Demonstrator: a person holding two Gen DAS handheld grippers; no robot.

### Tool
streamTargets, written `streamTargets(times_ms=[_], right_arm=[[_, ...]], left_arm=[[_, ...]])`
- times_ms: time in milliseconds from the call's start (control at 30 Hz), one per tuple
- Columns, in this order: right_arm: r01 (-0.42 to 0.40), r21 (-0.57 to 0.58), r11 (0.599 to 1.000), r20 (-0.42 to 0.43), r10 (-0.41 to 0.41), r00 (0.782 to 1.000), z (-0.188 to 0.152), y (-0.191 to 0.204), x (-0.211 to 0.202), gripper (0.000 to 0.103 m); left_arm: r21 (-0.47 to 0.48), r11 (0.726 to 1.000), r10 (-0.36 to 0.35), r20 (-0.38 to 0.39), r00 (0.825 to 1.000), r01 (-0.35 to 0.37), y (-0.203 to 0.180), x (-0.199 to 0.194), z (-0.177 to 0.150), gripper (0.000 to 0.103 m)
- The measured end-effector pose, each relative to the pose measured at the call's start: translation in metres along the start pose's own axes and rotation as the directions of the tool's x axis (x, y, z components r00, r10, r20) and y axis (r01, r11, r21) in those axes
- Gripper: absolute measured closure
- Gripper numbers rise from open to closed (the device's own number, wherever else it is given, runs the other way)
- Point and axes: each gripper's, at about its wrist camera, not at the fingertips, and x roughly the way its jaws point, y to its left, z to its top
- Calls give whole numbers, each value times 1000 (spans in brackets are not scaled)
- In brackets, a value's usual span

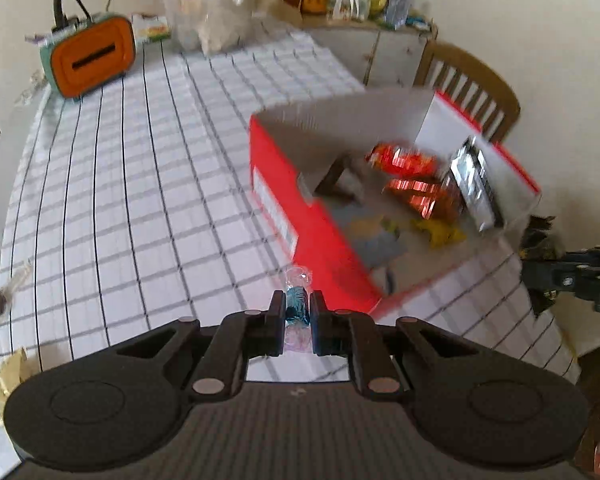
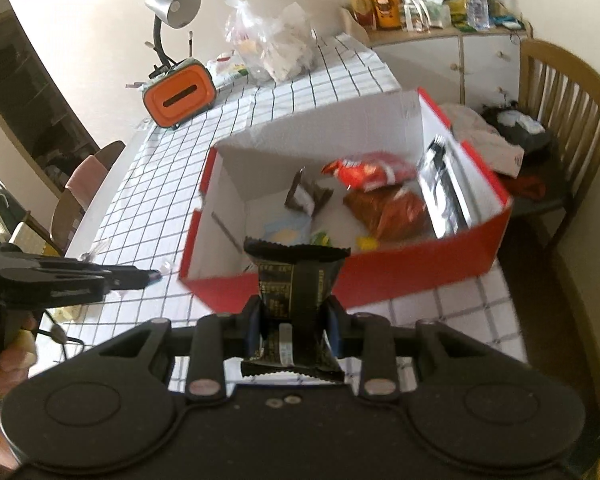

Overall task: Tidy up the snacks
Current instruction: 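Carry the blue candy and dark wrapper over the red box and lower them inside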

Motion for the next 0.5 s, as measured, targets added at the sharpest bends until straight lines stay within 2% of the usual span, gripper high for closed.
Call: streamTargets(times_ms=[167,300,500], right_arm=[[0,-32,999,11,0,1000,30,-22,1,72],[-4,-53,999,12,4,1000,55,-36,9,72],[24,-114,993,-19,-26,999,78,-50,36,72]], left_arm=[[4,1000,10,52,999,-11,-29,-2,23,91],[10,1000,27,64,998,-28,-53,12,42,91],[3,997,74,35,997,-74,-81,45,61,91]])
